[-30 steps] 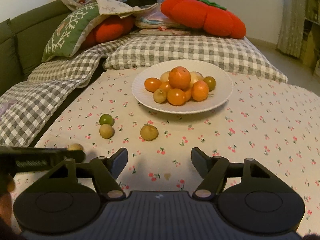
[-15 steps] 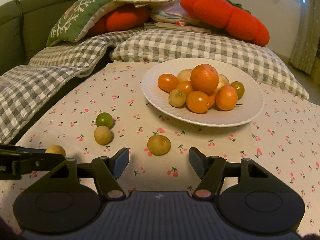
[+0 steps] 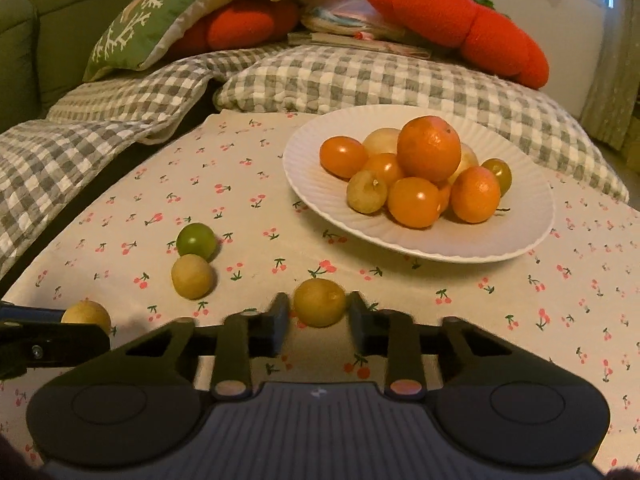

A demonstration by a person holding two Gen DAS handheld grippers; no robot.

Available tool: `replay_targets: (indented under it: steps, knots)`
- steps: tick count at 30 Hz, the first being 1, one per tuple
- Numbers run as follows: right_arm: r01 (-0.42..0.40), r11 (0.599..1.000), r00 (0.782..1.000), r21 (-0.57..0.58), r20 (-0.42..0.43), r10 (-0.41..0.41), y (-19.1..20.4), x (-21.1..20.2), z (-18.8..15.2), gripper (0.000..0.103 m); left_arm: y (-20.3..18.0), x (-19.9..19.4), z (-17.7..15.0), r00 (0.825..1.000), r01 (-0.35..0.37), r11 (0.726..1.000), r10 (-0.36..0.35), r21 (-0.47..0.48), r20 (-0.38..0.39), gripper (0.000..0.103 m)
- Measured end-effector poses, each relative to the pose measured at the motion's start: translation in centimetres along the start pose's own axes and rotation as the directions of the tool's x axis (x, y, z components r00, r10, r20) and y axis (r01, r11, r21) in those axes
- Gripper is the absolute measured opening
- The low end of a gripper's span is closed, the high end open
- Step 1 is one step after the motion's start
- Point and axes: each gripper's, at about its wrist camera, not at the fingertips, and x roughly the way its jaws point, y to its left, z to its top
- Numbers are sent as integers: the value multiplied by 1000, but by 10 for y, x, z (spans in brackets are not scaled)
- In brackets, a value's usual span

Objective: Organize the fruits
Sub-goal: 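Grasp a yellowish fruit with the left tool while the right tool grasps another, then carry both held yellowish fruits over the plate and release them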

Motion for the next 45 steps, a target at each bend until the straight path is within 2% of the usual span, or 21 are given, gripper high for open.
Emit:
replay_targets:
  steps: [17, 26, 35, 40, 45]
  knots:
    - [-12, 999, 1000, 49, -2, 12, 8, -13, 2, 26, 3, -3, 2, 1000, 6, 1000, -6, -19, 12, 17]
    - [-74, 992, 996, 100, 64, 68, 6, -43, 15, 26, 6, -8, 7, 999, -8, 1000, 9, -24, 43, 17]
    - [-92, 989, 991, 118, 113, 78, -3, -62, 28, 26, 2, -6, 9, 998, -20, 1000, 20, -1, 60, 17]
    - [-94, 982, 985, 161, 159, 68, -23, -75, 39, 26, 1, -8, 15, 996, -24, 1000, 23, 18, 84, 17]
    - [-83, 964, 974, 252, 225, 25, -65, -94, 52, 26, 2, -12, 26, 991, -42, 999, 37, 33, 125, 17]
